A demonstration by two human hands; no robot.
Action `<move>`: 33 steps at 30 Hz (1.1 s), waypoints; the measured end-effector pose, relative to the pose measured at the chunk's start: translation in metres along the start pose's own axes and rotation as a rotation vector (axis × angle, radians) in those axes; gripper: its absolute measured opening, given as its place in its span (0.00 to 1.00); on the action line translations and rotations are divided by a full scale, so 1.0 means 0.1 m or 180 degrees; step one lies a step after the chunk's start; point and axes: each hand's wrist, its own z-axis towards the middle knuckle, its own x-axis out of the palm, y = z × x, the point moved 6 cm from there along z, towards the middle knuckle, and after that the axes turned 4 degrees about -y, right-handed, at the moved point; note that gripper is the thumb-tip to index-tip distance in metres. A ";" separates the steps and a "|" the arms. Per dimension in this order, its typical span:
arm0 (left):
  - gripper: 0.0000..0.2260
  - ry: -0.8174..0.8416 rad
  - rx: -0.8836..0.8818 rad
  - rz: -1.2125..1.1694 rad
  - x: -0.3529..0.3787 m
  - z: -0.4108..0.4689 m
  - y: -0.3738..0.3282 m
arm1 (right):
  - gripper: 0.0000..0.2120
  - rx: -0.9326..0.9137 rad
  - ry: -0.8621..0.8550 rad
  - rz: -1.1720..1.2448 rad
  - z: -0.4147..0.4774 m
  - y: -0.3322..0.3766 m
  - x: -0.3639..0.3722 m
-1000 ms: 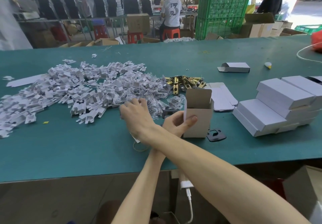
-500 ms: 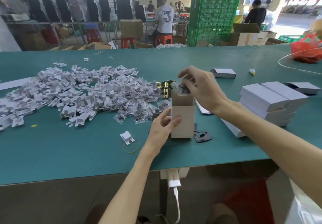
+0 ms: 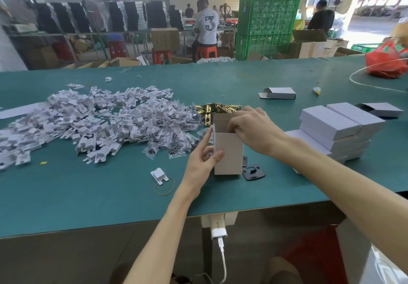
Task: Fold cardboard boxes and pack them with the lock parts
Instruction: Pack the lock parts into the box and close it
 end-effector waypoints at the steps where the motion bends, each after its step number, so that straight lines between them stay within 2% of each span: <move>1: 0.32 -0.0009 0.0015 -0.0010 0.00 0.00 0.00 | 0.14 0.0018 0.0106 -0.0017 0.00 -0.02 0.02; 4: 0.32 -0.0026 0.0034 -0.0024 0.00 0.00 -0.02 | 0.18 0.0187 0.0308 0.0122 -0.02 -0.07 0.07; 6: 0.32 -0.0031 0.0045 -0.0034 0.00 -0.01 -0.03 | 0.20 0.0358 0.0213 0.0409 -0.10 -0.10 0.07; 9: 0.31 -0.0020 0.0075 0.0004 0.00 -0.01 -0.04 | 0.16 0.0423 0.0054 0.0549 -0.25 -0.08 0.08; 12: 0.31 0.0014 0.0086 0.0009 0.00 -0.01 -0.04 | 0.11 0.0378 0.0281 0.0071 -0.28 -0.05 0.06; 17: 0.31 -0.0001 0.0080 0.0003 0.00 -0.01 -0.03 | 0.11 0.0504 0.0629 -0.0684 -0.15 0.08 0.02; 22: 0.32 0.0041 0.0082 -0.0007 -0.01 -0.01 -0.03 | 0.20 0.0874 0.1040 0.0648 -0.11 0.04 0.14; 26: 0.32 0.0051 0.0099 0.0044 -0.01 0.00 -0.03 | 0.16 0.0942 0.1023 0.0422 -0.07 -0.01 0.21; 30: 0.31 0.0101 0.0107 0.0074 0.00 0.00 -0.02 | 0.21 0.1009 0.1137 0.0328 -0.06 0.02 0.25; 33: 0.31 0.0114 0.0105 0.0014 -0.01 0.00 -0.01 | 0.21 0.1036 0.1228 0.0240 0.00 0.04 0.21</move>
